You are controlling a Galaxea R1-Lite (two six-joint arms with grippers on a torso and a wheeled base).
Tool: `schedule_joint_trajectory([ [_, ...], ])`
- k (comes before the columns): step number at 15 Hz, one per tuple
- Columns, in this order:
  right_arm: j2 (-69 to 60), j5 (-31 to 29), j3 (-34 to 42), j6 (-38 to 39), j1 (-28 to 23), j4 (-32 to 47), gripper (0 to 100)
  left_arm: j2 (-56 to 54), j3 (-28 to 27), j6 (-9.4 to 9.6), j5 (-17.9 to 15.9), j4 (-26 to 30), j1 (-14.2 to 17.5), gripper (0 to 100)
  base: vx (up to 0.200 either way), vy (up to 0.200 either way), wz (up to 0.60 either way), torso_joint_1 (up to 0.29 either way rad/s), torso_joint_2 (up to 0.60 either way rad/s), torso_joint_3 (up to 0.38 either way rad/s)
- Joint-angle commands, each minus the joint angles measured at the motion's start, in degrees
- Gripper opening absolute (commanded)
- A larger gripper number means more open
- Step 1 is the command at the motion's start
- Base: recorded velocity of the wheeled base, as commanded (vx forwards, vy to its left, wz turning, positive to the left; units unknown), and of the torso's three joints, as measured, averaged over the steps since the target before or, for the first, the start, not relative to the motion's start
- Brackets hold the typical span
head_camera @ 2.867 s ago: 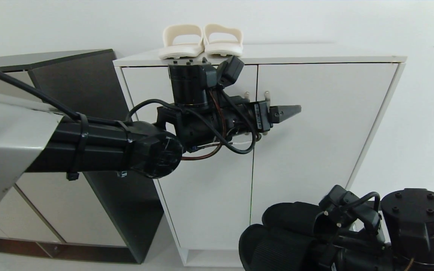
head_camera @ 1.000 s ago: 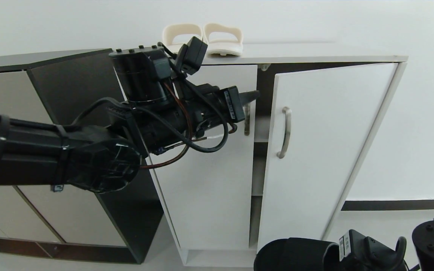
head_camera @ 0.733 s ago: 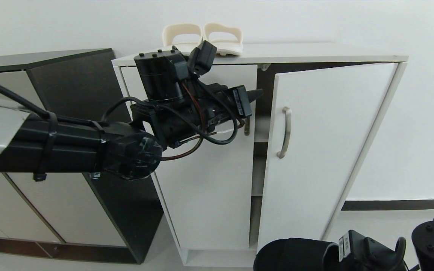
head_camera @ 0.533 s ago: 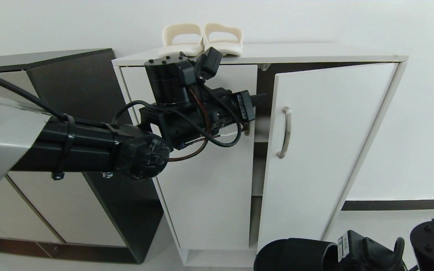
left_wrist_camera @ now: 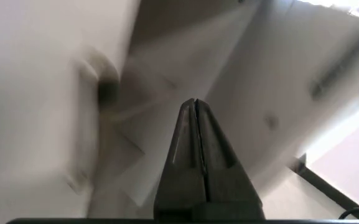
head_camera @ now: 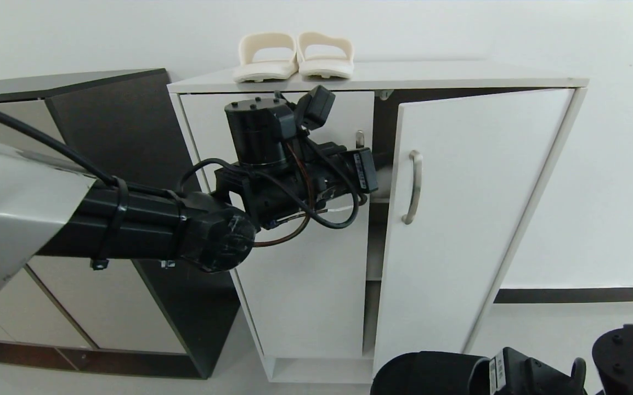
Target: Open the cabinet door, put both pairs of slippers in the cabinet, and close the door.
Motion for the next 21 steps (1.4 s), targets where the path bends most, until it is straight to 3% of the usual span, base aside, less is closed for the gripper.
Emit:
schedule_joint_trajectory([
  [1,-1.27,0.1,0.46,-0.02,1.25,-0.05,0,-2.78,3.58,0.06,-1.11,-1.52,-2.52,0,-0.2,0.0,0.0,0.002,0.0,0.002],
  [3,-2.33,0.18,0.55,-0.02,2.66,0.04,0,-4.8,5.86,0.5,-2.78,-1.87,-4.98,0,-0.2,0.0,0.0,-0.002,0.0,0.005],
  [5,-2.33,0.18,0.73,-0.02,3.01,-0.05,0,-5.59,6.48,1.47,-3.31,-2.04,-5.51,0,-0.2,0.0,0.0,-0.005,0.0,0.005],
  [7,-2.24,0.1,0.55,0.25,2.92,-0.14,0,-5.85,6.65,1.64,-3.22,-2.13,-4.01,0,-0.1,0.0,0.0,-0.001,0.0,-0.001],
  [10,0.05,-5.53,-3.4,4.11,-0.15,-0.49,0,-14.38,12.63,3.4,-1.02,-1.25,2.14,0,0.0,0.0,0.0,0.0,0.0,0.0],
  [11,1.37,-12.82,-6.66,9.21,-0.42,-0.58,0,-21.94,17.38,4.28,4.16,1.38,4.51,0,0.0,0.0,0.0,0.0,0.0,0.0],
  [13,3.92,-22.84,-10.61,14.22,-0.42,-0.49,0,-34.07,25.46,5.33,12.07,6.39,6.01,0,0.0,0.0,0.0,0.0,0.0,0.0],
  [14,6.73,-32.69,-12.72,17.03,-0.42,-0.58,0,-47.34,33.37,5.42,16.29,12.19,6.71,0,0.0,0.0,0.0,0.0,0.0,0.0],
  [15,7.69,-38.58,-13.95,18.26,-0.42,-0.58,0,-56.04,36.98,5.77,20.07,19.31,8.38,0,0.0,0.0,0.0,0.0,0.0,0.0],
  [17,7.96,-42.53,-15.8,18.35,-1.38,-0.22,0,-71.59,40.93,8.67,31.15,37.86,12.25,0,0.0,0.0,0.0,0.0,0.0,0.0],
  [19,8.57,-42.53,-15.62,18.26,-2.26,-0.22,0,-84.6,44.8,9.03,32.11,49.37,21.91,0,0.0,0.0,0.0,0.0,0.0,0.0],
  [20,8.66,-42.53,-15.45,18.26,-2.44,-0.22,0,-88.38,46.99,9.73,32.2,50.25,24.9,0,0.0,0.0,0.0,0.0,0.0,0.0],
  [21,8.49,-42.62,-15.27,18.18,-2.53,-0.22,0,-97.08,53.94,13.68,32.73,50.43,33.16,0,0.0,0.0,0.0,0.0,0.0,0.0],
])
